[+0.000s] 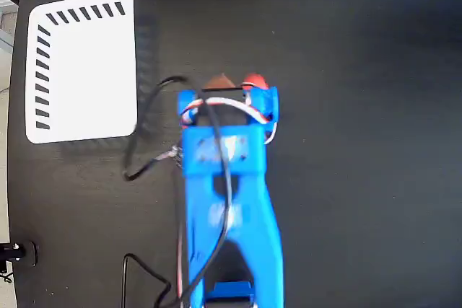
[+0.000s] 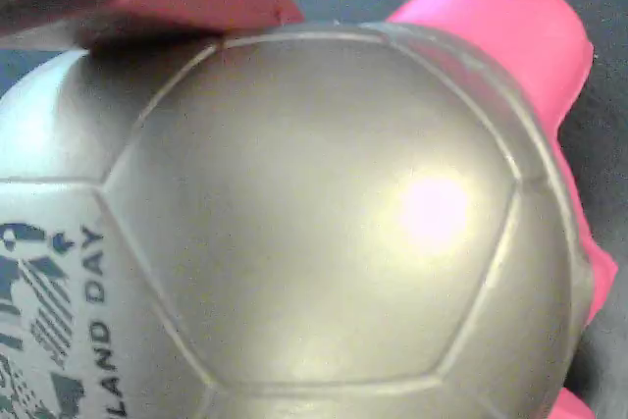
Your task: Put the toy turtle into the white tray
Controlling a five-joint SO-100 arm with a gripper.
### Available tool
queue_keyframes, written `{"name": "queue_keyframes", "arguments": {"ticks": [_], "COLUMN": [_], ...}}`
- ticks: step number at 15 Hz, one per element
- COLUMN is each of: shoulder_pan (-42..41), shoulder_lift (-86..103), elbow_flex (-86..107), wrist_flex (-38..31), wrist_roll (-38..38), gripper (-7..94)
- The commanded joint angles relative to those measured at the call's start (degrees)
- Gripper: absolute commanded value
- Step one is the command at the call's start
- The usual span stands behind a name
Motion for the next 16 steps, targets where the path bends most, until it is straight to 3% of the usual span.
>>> {"name": "queue_keyframes", "arguments": {"ticks": [1, 9, 16], "shoulder_pan": [-3.60, -24.61, -28.92], "shoulder_lift": [9.05, -2.64, -26.54], "elbow_flex": [-11.95, -32.43, -51.59], "wrist_flex": [3.60, -0.09, -0.53], "wrist_roll": [2.99, 22.50, 32.87], "gripper": [0, 0, 0]}}
